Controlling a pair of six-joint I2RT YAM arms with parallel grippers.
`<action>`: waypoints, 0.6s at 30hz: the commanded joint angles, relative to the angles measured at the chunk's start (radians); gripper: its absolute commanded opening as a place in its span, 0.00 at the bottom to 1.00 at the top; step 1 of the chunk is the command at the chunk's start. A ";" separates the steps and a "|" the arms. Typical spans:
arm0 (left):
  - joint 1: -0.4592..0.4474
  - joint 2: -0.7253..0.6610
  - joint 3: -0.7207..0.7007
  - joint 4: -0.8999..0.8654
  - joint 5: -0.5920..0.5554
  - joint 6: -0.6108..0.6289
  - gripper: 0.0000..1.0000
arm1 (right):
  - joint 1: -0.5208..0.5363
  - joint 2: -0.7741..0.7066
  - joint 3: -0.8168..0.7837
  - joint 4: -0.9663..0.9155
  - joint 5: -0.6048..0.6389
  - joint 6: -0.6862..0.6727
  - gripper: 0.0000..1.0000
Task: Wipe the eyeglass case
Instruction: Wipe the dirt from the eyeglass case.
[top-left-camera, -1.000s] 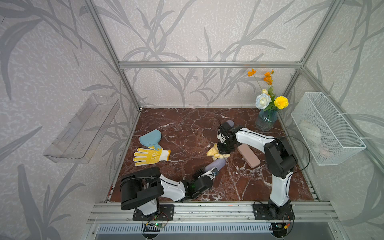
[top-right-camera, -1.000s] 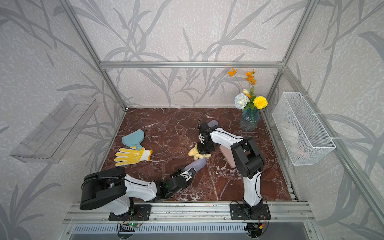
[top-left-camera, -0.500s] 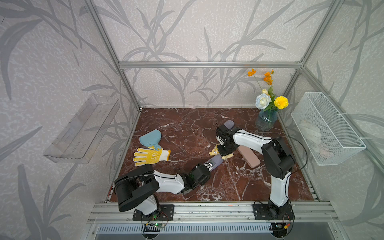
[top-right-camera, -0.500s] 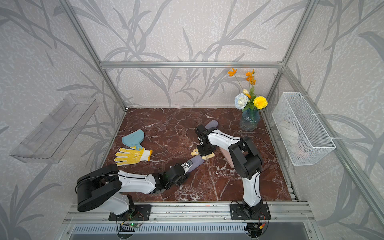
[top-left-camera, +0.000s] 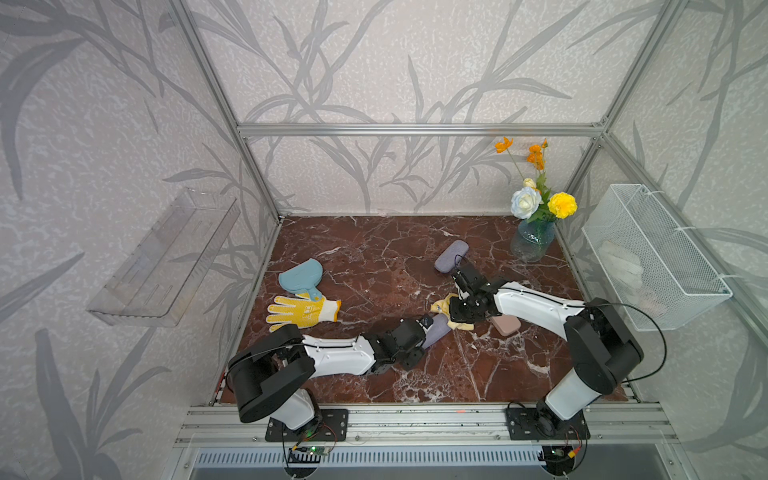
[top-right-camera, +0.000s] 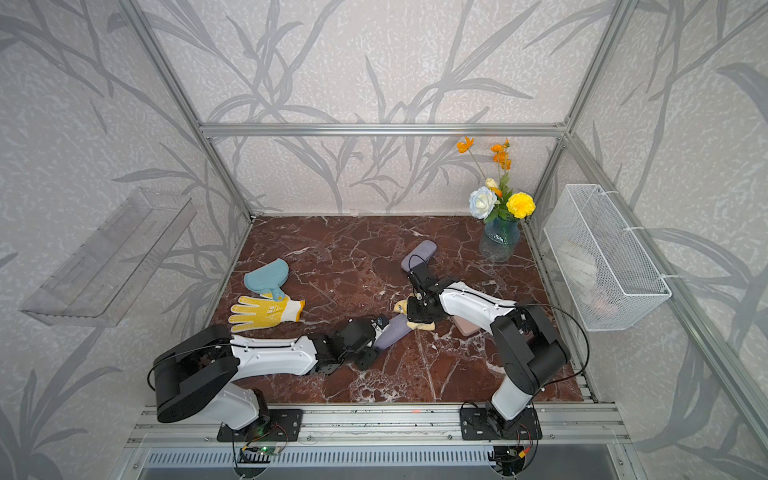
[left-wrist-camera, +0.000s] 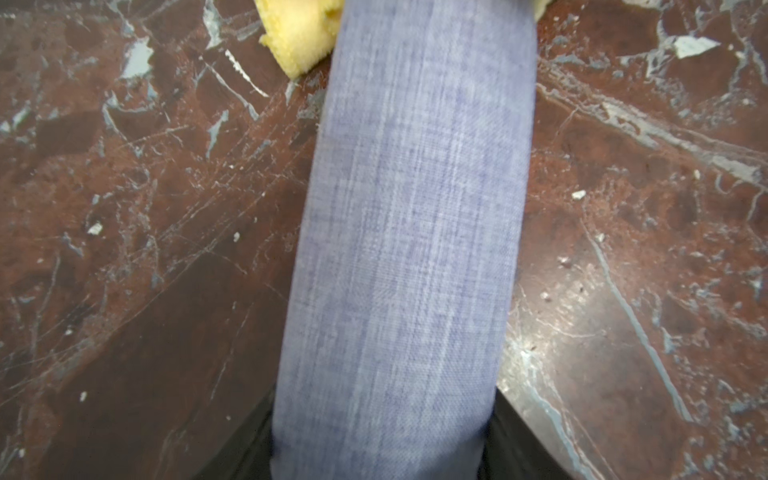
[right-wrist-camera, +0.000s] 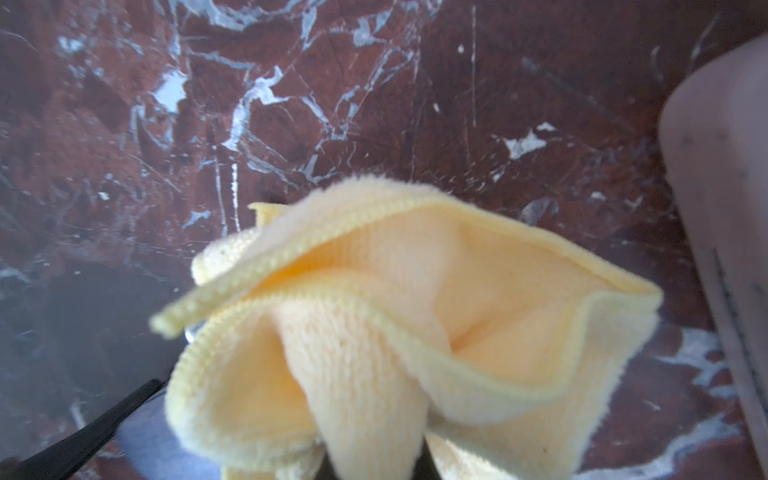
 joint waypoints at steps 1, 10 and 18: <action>0.046 0.036 0.004 -0.037 -0.090 -0.069 0.03 | 0.006 -0.030 -0.038 -0.129 -0.295 0.041 0.00; 0.053 0.033 0.005 -0.029 -0.022 -0.039 0.04 | -0.063 0.058 0.156 -0.232 -0.033 -0.064 0.00; 0.087 0.040 0.037 -0.052 0.056 -0.037 0.06 | 0.055 0.120 0.088 -0.046 -0.104 0.136 0.00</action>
